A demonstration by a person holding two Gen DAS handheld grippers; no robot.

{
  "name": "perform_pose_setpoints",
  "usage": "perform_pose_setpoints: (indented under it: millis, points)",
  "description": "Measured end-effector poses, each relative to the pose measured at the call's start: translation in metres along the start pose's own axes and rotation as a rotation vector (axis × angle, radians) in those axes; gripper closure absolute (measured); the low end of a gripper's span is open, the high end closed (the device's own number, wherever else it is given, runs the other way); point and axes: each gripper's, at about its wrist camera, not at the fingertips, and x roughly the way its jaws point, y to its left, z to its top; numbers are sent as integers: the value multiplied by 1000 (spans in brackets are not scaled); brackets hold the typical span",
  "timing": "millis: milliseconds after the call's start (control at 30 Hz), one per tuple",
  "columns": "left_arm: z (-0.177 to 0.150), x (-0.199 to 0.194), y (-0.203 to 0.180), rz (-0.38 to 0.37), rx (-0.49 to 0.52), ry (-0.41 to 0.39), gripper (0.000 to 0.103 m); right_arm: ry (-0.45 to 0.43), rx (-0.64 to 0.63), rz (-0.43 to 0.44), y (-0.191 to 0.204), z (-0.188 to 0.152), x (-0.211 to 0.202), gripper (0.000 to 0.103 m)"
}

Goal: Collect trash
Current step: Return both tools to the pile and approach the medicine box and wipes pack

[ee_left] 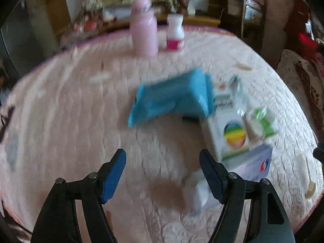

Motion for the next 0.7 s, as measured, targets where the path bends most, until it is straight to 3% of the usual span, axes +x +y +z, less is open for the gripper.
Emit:
perform_pose_setpoints:
  millis: [200, 433, 567, 700]
  points:
    - [-44, -10, -25, -153, 72, 94, 28, 10, -17, -3, 5, 2, 6, 28]
    - [-50, -36, -59, -346, 109, 80, 23, 36, 23, 13, -5, -2, 12, 28]
    - [-46, -29, -84, -347, 149, 86, 22, 39, 6, 3, -2, -2, 14, 28]
    - [-48, -18, -104, -282, 165, 104, 22, 43, 5, 12, 0, -1, 17, 28]
